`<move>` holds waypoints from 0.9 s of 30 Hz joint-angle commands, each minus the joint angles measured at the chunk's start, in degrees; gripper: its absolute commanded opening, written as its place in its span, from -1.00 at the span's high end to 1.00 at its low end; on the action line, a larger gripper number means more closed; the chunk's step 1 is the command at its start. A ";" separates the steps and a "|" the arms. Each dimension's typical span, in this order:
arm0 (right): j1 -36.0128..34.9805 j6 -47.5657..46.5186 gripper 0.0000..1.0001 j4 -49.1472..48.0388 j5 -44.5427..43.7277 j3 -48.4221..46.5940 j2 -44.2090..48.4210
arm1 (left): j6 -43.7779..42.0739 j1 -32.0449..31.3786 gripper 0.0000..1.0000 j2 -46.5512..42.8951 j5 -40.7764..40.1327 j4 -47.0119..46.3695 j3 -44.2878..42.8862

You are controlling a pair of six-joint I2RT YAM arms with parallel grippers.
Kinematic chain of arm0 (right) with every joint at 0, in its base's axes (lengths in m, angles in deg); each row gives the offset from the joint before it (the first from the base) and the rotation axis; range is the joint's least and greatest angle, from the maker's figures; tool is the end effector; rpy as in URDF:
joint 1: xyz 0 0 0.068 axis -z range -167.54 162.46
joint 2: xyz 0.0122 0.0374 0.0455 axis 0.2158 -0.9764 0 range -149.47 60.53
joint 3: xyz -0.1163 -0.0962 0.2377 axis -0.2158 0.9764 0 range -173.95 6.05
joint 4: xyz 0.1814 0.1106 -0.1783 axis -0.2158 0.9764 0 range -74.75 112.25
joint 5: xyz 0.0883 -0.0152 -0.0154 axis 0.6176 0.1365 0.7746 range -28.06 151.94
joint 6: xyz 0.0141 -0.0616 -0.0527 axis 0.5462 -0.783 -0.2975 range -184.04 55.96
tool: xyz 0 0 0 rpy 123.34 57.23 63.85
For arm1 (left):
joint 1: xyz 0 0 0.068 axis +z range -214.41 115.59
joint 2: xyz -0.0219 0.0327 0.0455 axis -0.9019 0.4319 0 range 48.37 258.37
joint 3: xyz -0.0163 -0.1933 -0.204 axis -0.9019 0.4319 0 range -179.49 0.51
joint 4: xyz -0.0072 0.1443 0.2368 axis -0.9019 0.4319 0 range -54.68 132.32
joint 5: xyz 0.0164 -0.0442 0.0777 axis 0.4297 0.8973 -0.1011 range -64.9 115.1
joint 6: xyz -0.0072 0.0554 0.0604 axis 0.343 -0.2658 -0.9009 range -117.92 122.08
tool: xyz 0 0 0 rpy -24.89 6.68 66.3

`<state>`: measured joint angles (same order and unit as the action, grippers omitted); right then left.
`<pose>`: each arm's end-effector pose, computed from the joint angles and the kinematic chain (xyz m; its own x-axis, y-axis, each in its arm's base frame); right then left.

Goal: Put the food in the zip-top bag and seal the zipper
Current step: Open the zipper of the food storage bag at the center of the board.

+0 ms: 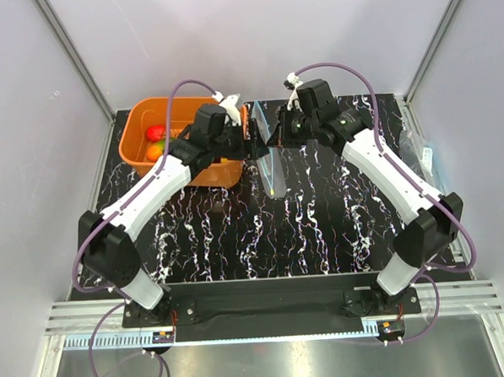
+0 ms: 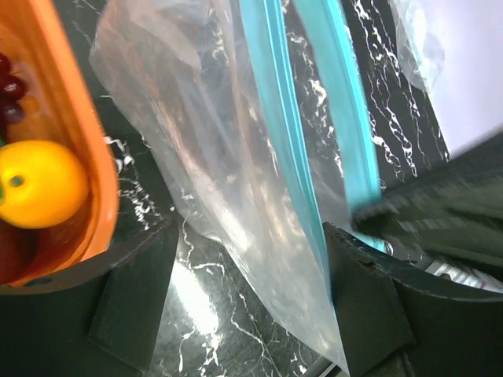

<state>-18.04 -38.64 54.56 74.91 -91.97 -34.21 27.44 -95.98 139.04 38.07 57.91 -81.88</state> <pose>0.3510 0.2254 0.3759 -0.7371 0.0510 -0.6738 -0.3706 0.8033 0.4662 0.3448 -0.2306 0.3343 -0.6839 -0.0697 -0.7262 0.4220 0.7741 -0.4718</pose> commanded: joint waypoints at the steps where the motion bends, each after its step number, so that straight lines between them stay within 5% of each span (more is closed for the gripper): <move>1: -0.52 -1.33 1.00 0.15 -0.23 -0.51 3.07 | 0.04 -0.77 -0.63 1.61 -1.37 -3.43 -4.44; 6: -0.52 -1.68 1.00 1.20 -2.33 -0.51 3.95 | -1.63 -1.65 -0.37 3.54 -4.27 0.95 -7.96; 14: -0.52 -4.49 1.00 8.06 -11.20 -1.83 2.98 | -2.33 -1.74 1.00 3.45 -4.10 1.49 -7.26; 19: -0.44 -5.28 1.00 12.89 -20.70 -3.58 1.84 | -3.48 -1.83 1.00 4.42 -1.90 4.04 -8.84; 23: -0.44 -5.99 0.56 15.88 -17.55 -8.49 -1.58 | -5.23 -2.09 1.00 4.07 -1.90 3.52 -9.37; 27: -0.44 -5.63 0.44 17.91 -16.40 -10.70 -4.92 | -4.89 -2.18 1.00 4.16 -0.59 1.94 -10.07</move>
<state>-18.08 -43.66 69.79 58.98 -100.01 -37.05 23.79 -97.86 143.37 35.71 63.02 -88.68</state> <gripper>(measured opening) 0.265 0.012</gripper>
